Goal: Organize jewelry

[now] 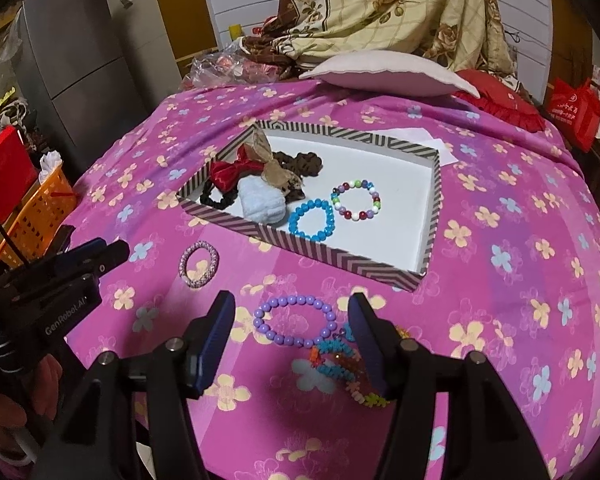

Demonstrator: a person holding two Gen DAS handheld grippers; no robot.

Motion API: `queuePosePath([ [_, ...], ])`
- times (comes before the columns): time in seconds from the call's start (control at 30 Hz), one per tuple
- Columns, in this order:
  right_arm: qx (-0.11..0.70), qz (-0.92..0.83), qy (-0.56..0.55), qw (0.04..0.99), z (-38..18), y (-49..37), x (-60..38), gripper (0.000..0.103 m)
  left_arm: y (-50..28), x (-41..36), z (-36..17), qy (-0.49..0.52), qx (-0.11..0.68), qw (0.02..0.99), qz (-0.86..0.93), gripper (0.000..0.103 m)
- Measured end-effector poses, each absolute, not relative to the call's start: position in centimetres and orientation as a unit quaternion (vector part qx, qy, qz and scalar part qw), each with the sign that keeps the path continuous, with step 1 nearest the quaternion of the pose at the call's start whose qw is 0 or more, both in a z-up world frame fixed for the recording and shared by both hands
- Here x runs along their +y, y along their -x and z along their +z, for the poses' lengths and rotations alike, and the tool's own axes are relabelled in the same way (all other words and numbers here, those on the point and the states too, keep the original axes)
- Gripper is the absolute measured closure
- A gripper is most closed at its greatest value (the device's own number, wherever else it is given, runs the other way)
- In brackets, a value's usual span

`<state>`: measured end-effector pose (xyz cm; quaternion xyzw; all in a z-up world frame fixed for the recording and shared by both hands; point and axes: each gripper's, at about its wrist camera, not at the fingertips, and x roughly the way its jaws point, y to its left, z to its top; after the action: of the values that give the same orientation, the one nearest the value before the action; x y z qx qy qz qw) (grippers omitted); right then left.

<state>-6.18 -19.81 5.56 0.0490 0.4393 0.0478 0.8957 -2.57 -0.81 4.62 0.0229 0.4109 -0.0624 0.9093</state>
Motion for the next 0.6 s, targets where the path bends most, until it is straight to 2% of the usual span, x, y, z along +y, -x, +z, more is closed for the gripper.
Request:
queuePosePath([
  [0.6, 0.444, 0.050, -0.047, 0.893, 5.03, 6.28, -19.58, 0.041, 2.85, -0.68, 4.37, -0.023, 0.413, 0.909, -0.061, 0.062],
])
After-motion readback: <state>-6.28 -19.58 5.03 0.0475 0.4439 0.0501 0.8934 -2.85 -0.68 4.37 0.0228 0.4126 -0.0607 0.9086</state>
